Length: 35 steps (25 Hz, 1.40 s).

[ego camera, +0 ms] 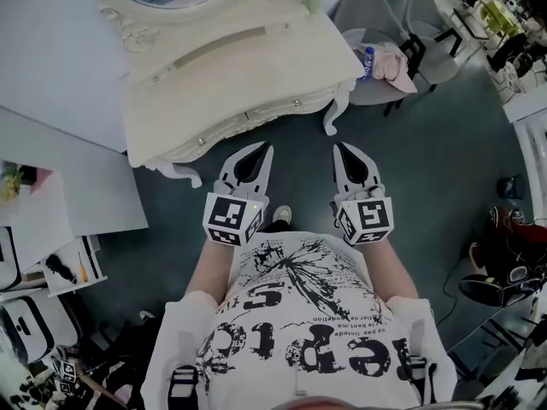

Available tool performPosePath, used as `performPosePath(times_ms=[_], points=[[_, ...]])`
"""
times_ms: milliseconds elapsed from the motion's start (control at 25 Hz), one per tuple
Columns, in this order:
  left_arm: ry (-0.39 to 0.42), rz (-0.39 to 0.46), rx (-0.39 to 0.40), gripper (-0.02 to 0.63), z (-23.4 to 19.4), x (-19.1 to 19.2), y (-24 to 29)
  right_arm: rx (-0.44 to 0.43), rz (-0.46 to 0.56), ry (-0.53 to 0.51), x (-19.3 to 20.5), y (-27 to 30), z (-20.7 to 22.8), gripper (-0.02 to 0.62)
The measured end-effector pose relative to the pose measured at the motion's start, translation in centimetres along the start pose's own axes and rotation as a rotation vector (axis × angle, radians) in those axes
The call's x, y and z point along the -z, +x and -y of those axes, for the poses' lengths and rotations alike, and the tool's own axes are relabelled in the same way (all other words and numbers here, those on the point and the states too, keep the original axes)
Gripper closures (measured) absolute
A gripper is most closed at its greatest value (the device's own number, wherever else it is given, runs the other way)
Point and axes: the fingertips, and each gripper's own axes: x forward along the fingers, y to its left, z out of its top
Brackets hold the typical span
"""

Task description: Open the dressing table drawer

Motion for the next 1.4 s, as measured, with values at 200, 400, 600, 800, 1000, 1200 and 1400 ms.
performPosePath(times_ms=[200, 400, 600, 800, 1000, 1200, 1400], points=[[-0.005, 0.007, -0.014, 0.586, -6.5, -1.4, 3.3, 0.033, -0.003, 0.029, -1.0, 7.0, 0.7, 0.578], [-0.046, -0.016, -0.052, 0.586, -10.5, -0.4, 5.6, -0.006, -0.037, 0.039, -0.3, 12.2, 1.1, 0.577], [-0.057, -0.025, -0.101, 0.586, -14.5, -0.3, 9.5, -0.049, -0.014, 0.02, -1.1, 18.3, 3.0, 0.578], [-0.076, -0.014, -0.186, 0.586, -17.7, -1.4, 14.4, -0.126, -0.027, 0.011, -1.8, 24.8, 6.4, 0.578], [-0.098, -0.016, -0.256, 0.586, -20.7, -2.7, 20.2, -0.202, -0.059, -0.009, -2.7, 31.8, 10.7, 0.578], [-0.133, 0.003, -0.361, 0.586, -24.1, -3.0, 25.5, -0.298, -0.12, -0.037, -1.7, 38.2, 13.9, 0.578], [-0.164, -0.01, -0.437, 0.586, -26.6, -1.9, 29.1, -0.369, -0.199, -0.051, 0.8, 43.2, 16.0, 0.578]])
